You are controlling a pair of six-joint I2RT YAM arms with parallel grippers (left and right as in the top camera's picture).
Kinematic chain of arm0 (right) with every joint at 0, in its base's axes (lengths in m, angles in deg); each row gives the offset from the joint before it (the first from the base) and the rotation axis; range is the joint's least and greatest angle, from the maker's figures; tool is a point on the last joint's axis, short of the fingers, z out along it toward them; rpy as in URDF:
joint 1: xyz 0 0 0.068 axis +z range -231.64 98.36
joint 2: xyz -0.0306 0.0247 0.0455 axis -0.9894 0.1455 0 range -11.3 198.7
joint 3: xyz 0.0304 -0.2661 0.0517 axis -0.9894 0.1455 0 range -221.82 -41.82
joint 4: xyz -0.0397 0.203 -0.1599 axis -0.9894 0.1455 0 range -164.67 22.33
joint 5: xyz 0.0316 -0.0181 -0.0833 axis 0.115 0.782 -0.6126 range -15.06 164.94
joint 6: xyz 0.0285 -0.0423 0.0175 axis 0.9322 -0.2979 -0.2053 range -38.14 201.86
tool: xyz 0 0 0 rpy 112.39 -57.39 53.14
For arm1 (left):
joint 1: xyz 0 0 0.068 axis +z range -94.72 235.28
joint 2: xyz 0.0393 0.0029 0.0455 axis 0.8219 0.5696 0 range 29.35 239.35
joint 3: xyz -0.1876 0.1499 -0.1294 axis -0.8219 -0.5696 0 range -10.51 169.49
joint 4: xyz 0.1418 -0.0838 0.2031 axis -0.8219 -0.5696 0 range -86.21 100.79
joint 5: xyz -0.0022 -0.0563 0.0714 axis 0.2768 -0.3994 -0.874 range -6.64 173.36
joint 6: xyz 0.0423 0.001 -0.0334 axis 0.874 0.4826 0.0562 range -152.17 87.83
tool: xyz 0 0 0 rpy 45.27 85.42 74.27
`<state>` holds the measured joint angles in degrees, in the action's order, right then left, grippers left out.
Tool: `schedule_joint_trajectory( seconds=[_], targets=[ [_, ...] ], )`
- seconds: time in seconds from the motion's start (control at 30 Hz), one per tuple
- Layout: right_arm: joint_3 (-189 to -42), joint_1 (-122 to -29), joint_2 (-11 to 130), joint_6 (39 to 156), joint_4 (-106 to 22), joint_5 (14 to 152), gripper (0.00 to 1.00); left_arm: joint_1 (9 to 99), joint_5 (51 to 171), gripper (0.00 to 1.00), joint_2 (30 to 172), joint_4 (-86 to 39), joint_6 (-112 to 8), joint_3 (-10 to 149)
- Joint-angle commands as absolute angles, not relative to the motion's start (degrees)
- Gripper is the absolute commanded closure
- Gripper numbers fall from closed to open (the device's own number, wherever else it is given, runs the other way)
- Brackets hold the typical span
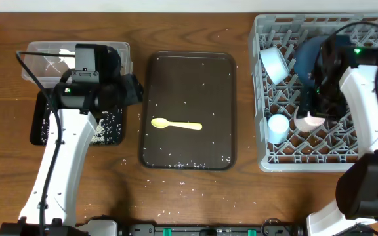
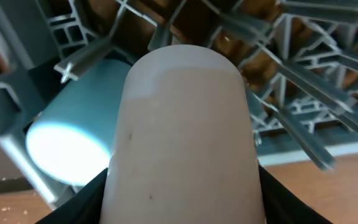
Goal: Sort waste into correct bins and load items into the dishwasher rack
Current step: 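Place pink cup upside down in dish rack with right gripper, then reach right gripper to brown tray and grasp yellow spoon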
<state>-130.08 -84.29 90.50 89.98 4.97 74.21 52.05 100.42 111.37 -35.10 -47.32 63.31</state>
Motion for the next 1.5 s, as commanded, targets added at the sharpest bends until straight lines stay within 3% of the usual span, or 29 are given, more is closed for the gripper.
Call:
schedule_joint_trajectory(
  seconds=[0.0, 0.03, 0.07, 0.13, 0.2, 0.23, 0.6, 0.77, 0.83, 0.97, 1.07, 1.13, 1.23, 1.47],
  targets=[
    [-127.0, -84.8, 90.2, 89.7, 2.6, 75.4, 0.50, 51.9, 98.7, 0.52, 111.3, -35.5, -47.0, 62.8],
    [-126.2, -84.8, 90.2, 89.7, 2.0, 75.7, 0.48, 51.9, 98.7, 0.52, 111.3, -35.7, -47.1, 62.8],
    [-125.4, -84.8, 90.2, 89.7, 1.4, 75.8, 0.39, 51.9, 98.7, 0.52, 111.3, -36.0, -47.1, 62.8],
    [-124.8, -84.8, 90.2, 89.7, 0.8, 75.8, 0.12, 51.9, 98.7, 0.52, 111.3, -36.6, -47.1, 62.8],
    [-124.8, -84.8, 90.2, 89.7, 0.7, 75.8, 0.02, 51.9, 98.7, 0.52, 111.3, -37.0, -47.0, 62.8],
    [-125.1, -84.8, 90.2, 89.8, 0.8, 75.8, 0.01, 51.9, 98.7, 0.52, 111.3, -37.1, -47.0, 62.8],
    [-141.0, -83.1, 90.2, 87.3, 6.2, 80.9, 0.01, 52.0, 96.9, 0.52, 111.3, -37.2, -47.0, 62.9],
    [-146.9, -73.2, 90.2, 83.2, 1.2, 84.9, 0.01, 52.4, 91.0, 0.52, 109.9, -37.2, -47.1, 62.9],
    [-146.4, -67.5, 90.8, 80.3, -2.7, 86.8, 0.06, 53.3, 89.1, 0.52, 109.0, -37.2, -47.4, 62.9],
    [-145.7, -55.6, 94.4, 73.1, -10.3, 86.8, 0.09, 57.2, 83.1, 0.42, 107.0, -37.2, -52.3, 62.9],
    [-145.7, -49.3, 98.3, 66.5, -14.6, 86.8, 0.09, 60.9, 80.9, 0.21, 106.8, -37.1, -53.3, 62.9],
    [-145.7, -46.3, 101.4, 61.1, -16.4, 86.8, 0.04, 63.0, 80.7, 0.18, 106.9, -37.2, -53.3, 62.9],
    [-145.7, -43.0, 106.4, 53.8, -18.0, 85.9, 0.10, 64.7, 80.7, 0.14, 106.9, -37.2, -53.3, 62.9],
    [-145.7, -41.1, 115.6, 48.9, -20.5, 85.0, 0.25, 65.2, 80.7, 0.11, 106.9, -37.2, -53.2, 62.9]
  ],
)
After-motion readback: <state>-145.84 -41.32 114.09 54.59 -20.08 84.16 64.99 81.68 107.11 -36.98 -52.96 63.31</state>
